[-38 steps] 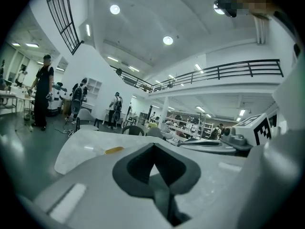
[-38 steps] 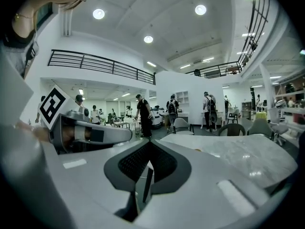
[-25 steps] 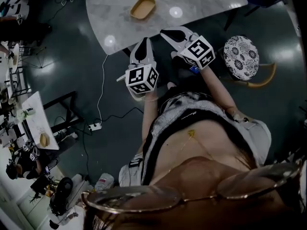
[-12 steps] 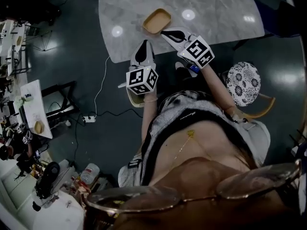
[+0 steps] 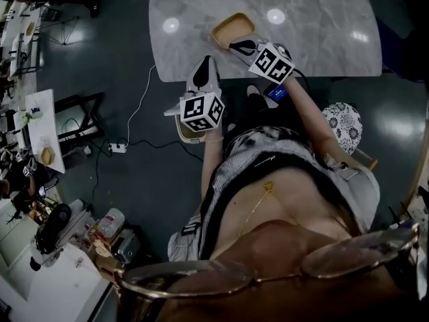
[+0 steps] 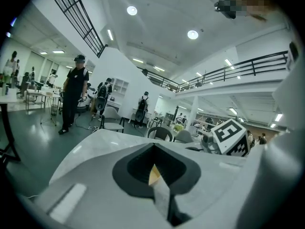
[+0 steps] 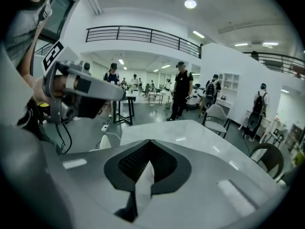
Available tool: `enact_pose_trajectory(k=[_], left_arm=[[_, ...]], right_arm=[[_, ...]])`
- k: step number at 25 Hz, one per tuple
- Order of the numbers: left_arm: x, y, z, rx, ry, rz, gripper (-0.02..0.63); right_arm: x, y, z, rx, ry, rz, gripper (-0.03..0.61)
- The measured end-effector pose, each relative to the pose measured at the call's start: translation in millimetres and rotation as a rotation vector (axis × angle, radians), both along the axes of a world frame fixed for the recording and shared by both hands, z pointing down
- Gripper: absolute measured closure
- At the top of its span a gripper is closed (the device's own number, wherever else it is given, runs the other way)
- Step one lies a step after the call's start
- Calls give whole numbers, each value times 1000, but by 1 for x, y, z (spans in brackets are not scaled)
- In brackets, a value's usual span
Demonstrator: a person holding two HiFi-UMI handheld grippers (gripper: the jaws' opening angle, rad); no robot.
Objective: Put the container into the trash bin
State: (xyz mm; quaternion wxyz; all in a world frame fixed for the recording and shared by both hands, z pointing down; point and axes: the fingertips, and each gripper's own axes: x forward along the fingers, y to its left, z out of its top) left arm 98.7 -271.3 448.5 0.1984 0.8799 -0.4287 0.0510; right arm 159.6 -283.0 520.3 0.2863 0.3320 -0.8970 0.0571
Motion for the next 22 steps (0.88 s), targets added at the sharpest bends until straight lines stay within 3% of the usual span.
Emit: enact_pose_trajectory(k=[10, 13, 18, 22], left_arm=[[-15, -12, 21, -36, -24, -71, 613], [-19, -13, 22, -48, -26, -83, 612], [-23, -13, 25, -63, -26, -102, 614], [-23, -10, 26, -68, -23, -115, 612]], right_arm=[[9, -19, 112, -100, 414, -241, 553], [12, -22, 136, -119, 527, -326, 486], [13, -23, 170, -163, 636, -450, 469], [14, -25, 191, -182, 688, -513, 499]])
